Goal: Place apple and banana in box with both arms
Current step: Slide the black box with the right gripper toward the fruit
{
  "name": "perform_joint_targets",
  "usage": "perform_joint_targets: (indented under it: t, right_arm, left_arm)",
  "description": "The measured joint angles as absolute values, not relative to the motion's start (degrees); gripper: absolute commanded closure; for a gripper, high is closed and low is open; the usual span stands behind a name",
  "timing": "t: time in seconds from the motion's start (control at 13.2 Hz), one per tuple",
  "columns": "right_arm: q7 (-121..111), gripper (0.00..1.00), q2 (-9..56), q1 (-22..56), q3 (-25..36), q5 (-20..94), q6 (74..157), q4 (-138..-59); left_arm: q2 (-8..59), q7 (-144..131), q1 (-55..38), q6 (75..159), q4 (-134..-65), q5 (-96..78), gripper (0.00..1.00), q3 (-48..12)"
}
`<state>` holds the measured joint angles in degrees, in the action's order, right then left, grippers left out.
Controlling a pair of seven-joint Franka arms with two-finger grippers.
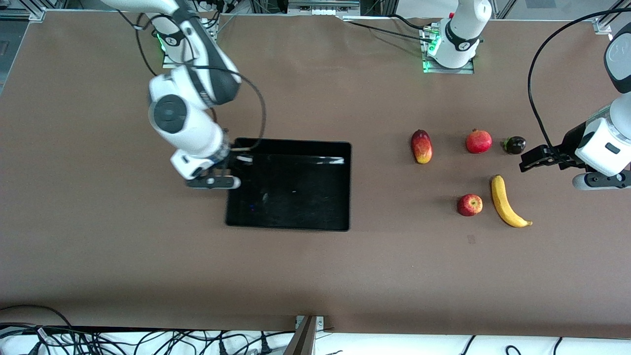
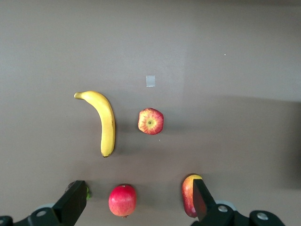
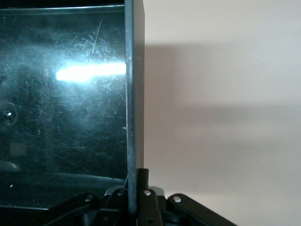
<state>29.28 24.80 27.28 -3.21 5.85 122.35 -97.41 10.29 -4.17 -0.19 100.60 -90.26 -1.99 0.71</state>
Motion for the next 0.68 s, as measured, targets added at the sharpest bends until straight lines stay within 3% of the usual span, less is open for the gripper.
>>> perform_joint_targets:
  t: [0.46,0.68]
  right_arm:
    - [37.42,1.0,40.73,37.58,-2.77,5.21,123.16,-81.83]
    - [38.67,1.0,44.87,40.88,-2.33,3.93,126.4,-78.54]
  left_arm:
    - [10.83,-4.17,-0.19,101.59,-90.28,-1.99,0.0,0.71]
    - [12.04,-4.17,-0.16,103.62,-90.33,-1.99,0.0,0.71]
